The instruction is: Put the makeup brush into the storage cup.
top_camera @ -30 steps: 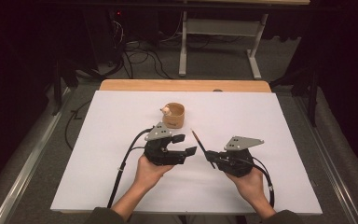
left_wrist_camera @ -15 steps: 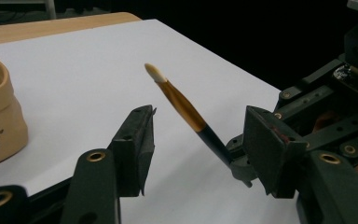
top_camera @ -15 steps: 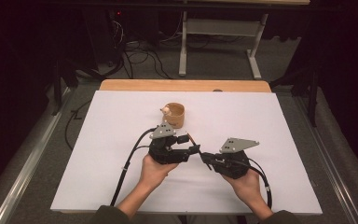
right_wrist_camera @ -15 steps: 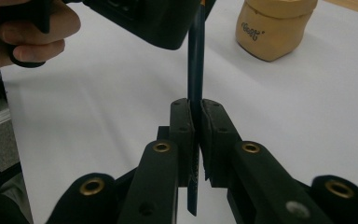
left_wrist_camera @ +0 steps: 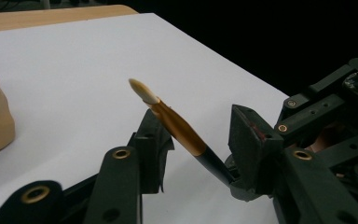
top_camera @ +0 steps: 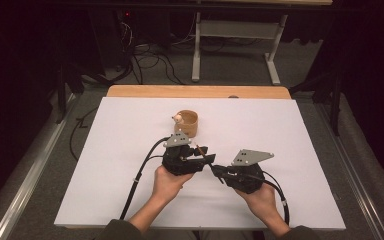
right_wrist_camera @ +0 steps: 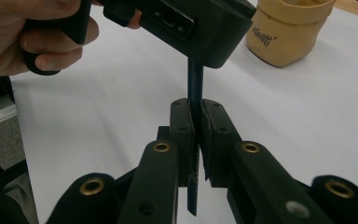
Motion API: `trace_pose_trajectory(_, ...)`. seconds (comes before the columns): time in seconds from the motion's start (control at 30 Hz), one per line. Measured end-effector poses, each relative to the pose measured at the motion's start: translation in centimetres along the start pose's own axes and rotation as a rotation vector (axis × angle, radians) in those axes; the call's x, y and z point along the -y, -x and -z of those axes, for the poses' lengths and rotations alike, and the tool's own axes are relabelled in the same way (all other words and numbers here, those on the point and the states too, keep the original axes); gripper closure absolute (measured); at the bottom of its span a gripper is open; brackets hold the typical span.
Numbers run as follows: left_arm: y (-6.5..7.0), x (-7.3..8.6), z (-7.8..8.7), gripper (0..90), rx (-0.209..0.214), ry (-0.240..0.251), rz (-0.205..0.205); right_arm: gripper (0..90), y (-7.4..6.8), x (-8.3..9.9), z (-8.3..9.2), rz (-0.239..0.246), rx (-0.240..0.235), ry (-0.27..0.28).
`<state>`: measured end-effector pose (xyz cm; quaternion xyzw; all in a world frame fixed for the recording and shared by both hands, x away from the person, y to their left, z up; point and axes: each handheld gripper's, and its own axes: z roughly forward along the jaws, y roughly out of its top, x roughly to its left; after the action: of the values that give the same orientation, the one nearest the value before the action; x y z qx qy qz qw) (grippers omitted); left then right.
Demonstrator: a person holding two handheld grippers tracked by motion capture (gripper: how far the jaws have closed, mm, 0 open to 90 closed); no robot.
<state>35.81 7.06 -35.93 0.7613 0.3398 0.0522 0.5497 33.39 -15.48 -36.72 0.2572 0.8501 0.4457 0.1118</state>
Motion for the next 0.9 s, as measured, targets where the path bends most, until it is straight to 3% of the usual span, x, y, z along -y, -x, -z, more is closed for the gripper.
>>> trace_pose_trajectory(0.33,0.12,0.03,-0.08,65.4,0.001,0.001,-0.006,86.0,-0.09,-0.04,0.05,0.007,0.002,0.006)
trace_pose_trajectory(0.9,0.15,0.12,-0.33,74.0,0.042,-0.011,0.002,86.1,-0.1,-0.04,0.0,0.011,0.004,0.012)
